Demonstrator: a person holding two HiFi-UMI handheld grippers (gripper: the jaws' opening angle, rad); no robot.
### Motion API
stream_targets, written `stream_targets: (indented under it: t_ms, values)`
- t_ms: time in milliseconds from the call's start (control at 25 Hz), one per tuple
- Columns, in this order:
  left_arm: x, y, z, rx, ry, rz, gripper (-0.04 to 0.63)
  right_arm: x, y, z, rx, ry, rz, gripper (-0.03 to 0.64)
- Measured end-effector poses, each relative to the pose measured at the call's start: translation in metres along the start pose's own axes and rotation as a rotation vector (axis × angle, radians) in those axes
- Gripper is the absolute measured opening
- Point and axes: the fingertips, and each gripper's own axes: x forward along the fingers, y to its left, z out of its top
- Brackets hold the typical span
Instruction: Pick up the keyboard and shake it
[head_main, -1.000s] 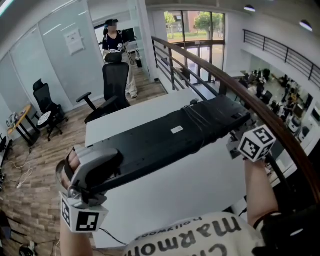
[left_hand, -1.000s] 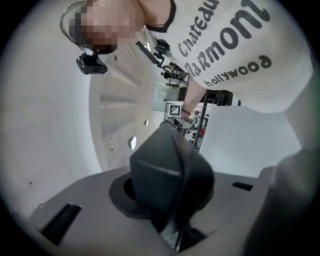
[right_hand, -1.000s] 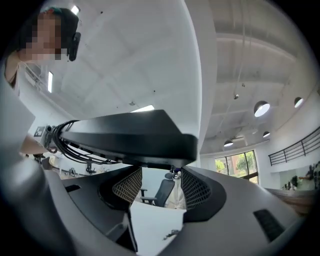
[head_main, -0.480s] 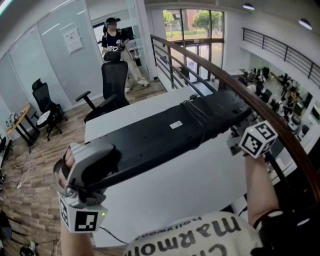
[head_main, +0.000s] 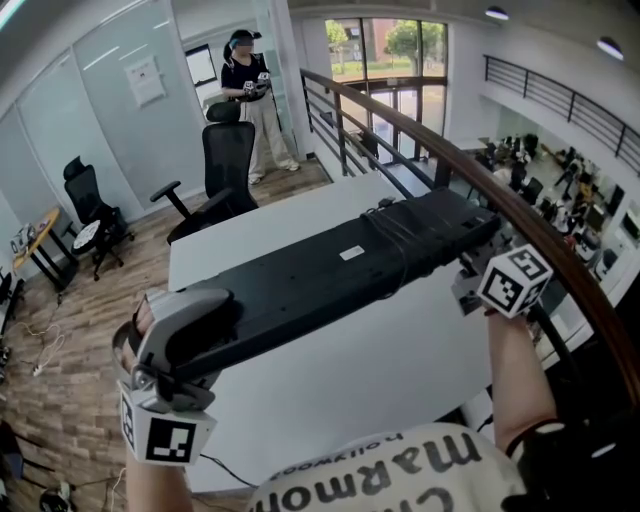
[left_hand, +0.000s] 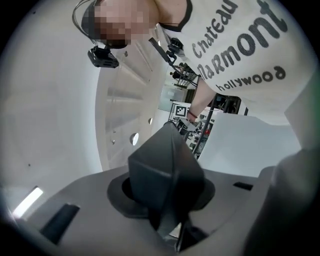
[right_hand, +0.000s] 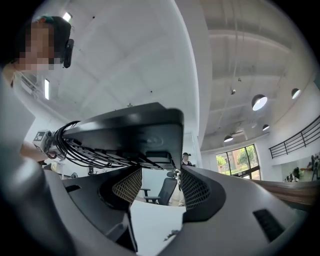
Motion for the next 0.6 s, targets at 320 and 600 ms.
stream_targets:
  t_ms: [320, 600]
  values:
    - [-0.004, -0.013, -0.005, -0.211, -0.013, -0.088, 0.083, -0.003, 0.005, -0.009, 0.026, 0.028, 0.007, 0.255]
    - [-0.018, -0.048, -0.01, -0.447, -0.039, -0.111, 0.077, -0.017, 0.016, -0.034, 0.051, 0.071, 0.006, 0.255]
